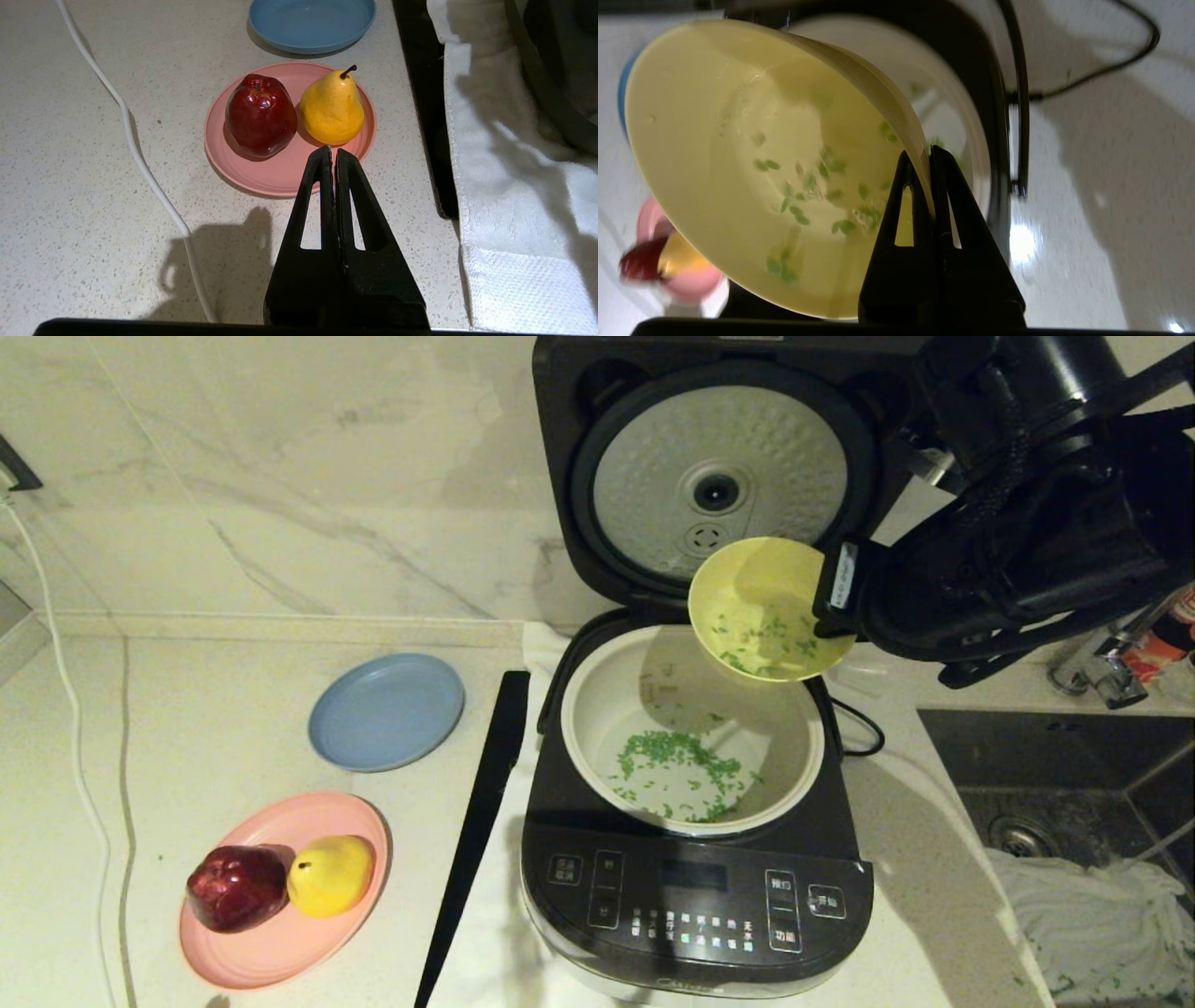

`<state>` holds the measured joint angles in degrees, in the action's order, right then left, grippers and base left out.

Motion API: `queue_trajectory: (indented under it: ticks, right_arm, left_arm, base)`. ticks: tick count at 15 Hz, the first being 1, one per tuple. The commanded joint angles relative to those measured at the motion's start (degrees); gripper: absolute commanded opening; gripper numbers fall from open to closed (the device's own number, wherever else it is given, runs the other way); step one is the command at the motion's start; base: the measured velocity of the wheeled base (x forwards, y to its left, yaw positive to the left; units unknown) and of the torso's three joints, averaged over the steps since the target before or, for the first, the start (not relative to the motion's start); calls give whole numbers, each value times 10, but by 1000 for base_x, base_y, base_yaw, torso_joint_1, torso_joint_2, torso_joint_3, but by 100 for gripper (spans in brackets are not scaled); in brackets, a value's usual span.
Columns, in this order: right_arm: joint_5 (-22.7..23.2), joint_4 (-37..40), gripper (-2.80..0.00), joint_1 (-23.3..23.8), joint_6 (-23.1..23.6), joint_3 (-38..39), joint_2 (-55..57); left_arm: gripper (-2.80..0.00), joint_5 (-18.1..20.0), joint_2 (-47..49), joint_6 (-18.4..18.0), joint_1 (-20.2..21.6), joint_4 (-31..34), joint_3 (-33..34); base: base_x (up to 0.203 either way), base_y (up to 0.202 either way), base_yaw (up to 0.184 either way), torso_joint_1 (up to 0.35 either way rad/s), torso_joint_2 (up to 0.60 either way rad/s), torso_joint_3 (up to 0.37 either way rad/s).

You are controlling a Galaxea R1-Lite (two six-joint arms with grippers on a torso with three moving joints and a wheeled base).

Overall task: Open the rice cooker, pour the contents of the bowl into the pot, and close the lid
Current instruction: Pour the water from the bowl into the rice cooker

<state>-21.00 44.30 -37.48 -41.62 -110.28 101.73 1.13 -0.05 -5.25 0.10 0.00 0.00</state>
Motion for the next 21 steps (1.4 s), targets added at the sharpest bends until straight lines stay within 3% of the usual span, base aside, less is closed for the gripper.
queue_trajectory:
  ticks: [1, 5, 9, 14, 16, 19, 21]
  right_arm:
    - [-16, -11, -280, -4, -1, 1, 18]
    - [-60, -74, -280, -12, 0, 25, 19]
    - [-115, -212, -280, -30, 15, 108, 18]
    - [-137, -366, -280, -30, 59, 216, 1]
    - [-138, -479, -280, -30, 94, 295, -11]
    - [-142, -722, -280, -30, 195, 400, -7]
    - [-156, -828, -280, -30, 249, 443, 10]
  left_arm:
    - [-280, 0, 0, 0, 0, 0, 5]
    - [-280, 0, 0, 0, -1, 0, 5]
    - [-280, 0, 0, 0, 0, 0, 5]
    - [-280, 0, 0, 0, 0, 0, 5]
    - [-280, 0, 0, 0, 0, 0, 5]
    - [-280, 0, 0, 0, 0, 0, 5]
    - [-280, 0, 0, 0, 0, 0, 4]
  base:
    - [0, 0, 0, 0, 0, 0]
    - [0, 0, 0, 0, 0, 0]
    - [0, 0, 0, 0, 0, 0]
    - [0, 0, 0, 0, 0, 0]
    - [0, 0, 0, 0, 0, 0]
    - [0, 0, 0, 0, 0, 0]
    - [0, 0, 0, 0, 0, 0]
